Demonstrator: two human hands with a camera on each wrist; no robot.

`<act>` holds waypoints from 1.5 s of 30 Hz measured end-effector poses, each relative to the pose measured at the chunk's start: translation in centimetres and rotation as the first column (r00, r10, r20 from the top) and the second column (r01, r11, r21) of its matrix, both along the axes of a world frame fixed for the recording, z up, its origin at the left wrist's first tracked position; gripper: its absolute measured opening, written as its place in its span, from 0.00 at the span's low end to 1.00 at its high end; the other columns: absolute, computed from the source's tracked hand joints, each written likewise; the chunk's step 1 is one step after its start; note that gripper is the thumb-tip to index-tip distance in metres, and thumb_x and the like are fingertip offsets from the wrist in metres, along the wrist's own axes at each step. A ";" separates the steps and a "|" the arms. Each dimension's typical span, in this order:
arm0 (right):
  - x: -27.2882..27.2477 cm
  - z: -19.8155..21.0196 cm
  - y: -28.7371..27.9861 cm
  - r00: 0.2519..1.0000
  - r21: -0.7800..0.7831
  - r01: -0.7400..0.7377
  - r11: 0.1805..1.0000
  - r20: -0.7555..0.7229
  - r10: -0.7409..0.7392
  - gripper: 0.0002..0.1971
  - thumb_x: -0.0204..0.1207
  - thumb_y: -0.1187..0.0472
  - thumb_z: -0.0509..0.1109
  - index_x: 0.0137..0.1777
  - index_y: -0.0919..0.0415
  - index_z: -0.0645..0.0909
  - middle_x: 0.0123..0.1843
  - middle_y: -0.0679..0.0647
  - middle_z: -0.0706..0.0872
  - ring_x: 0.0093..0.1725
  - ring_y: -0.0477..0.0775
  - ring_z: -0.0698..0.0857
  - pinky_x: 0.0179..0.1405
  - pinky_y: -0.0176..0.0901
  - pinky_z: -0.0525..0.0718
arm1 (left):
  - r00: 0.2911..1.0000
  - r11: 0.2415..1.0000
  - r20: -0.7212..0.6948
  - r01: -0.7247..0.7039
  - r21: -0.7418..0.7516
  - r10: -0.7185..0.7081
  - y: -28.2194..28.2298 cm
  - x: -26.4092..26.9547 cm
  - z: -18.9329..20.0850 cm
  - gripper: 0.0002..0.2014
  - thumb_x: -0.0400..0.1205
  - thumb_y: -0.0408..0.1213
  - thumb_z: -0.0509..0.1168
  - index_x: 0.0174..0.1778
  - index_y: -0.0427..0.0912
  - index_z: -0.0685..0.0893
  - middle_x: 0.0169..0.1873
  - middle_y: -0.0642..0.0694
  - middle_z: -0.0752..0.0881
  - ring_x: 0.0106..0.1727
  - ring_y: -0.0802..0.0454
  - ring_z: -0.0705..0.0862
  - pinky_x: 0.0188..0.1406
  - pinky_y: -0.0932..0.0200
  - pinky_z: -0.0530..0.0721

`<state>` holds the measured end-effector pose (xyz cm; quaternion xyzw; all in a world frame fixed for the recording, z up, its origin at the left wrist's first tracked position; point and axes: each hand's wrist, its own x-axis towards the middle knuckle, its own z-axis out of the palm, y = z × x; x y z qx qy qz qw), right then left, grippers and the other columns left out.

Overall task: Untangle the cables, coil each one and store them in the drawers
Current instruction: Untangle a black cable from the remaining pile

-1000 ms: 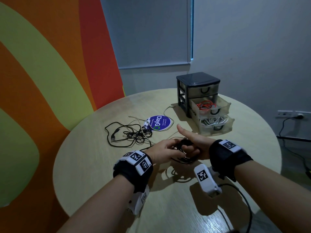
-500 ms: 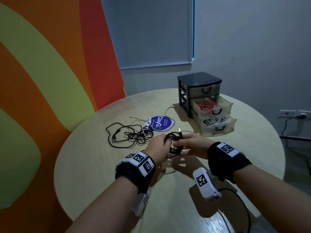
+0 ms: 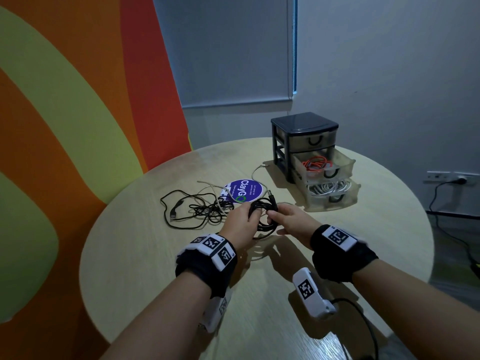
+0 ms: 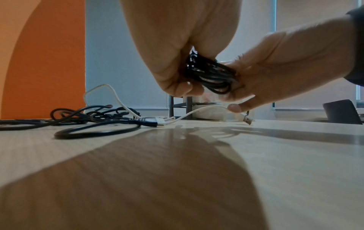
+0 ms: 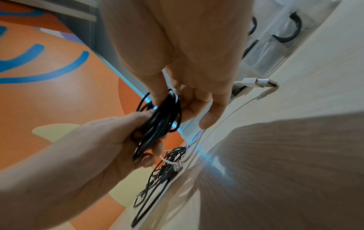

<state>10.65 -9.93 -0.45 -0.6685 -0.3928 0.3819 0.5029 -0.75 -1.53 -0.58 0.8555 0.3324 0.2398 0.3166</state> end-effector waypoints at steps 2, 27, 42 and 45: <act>-0.2 -0.2 0.4 0.998 0.016 0.030 0.999 0.047 -0.031 0.11 0.85 0.62 0.56 0.40 0.56 0.73 0.37 0.50 0.76 0.42 0.50 0.76 0.38 0.40 0.73 | 0.999 1.000 0.025 0.026 -0.011 -0.025 -0.3 -0.1 0.3 0.12 0.86 0.42 0.55 0.55 0.39 0.80 0.48 0.41 0.86 0.48 0.47 0.84 0.49 0.49 0.81; -1.1 0.3 0.2 0.982 0.081 -0.095 0.992 -0.154 0.107 0.23 0.83 0.45 0.53 0.59 0.63 0.81 0.49 0.55 0.85 0.52 0.51 0.82 0.53 0.46 0.78 | 0.999 1.000 -0.043 -0.016 -0.006 0.016 0.1 0.0 0.3 0.16 0.84 0.28 0.53 0.67 0.37 0.75 0.55 0.37 0.83 0.57 0.44 0.81 0.50 0.61 0.75; -0.2 0.6 -0.1 0.901 0.113 -0.138 0.984 -0.399 0.173 0.19 0.85 0.48 0.51 0.40 0.58 0.74 0.24 0.46 0.69 0.35 0.48 0.73 0.45 0.44 0.72 | 0.995 0.999 0.083 0.054 -0.003 -0.053 -0.1 -0.1 0.5 0.10 0.85 0.32 0.58 0.58 0.39 0.81 0.48 0.45 0.85 0.49 0.52 0.81 0.45 0.65 0.75; -0.1 0.7 0.1 0.906 0.105 -0.150 0.983 -0.385 0.179 0.22 0.84 0.43 0.49 0.35 0.57 0.71 0.21 0.46 0.67 0.33 0.49 0.69 0.42 0.42 0.69 | 0.992 0.996 0.104 0.075 -0.048 -0.069 -0.4 -0.2 0.4 0.09 0.84 0.33 0.59 0.57 0.40 0.82 0.46 0.48 0.85 0.48 0.53 0.83 0.48 0.61 0.79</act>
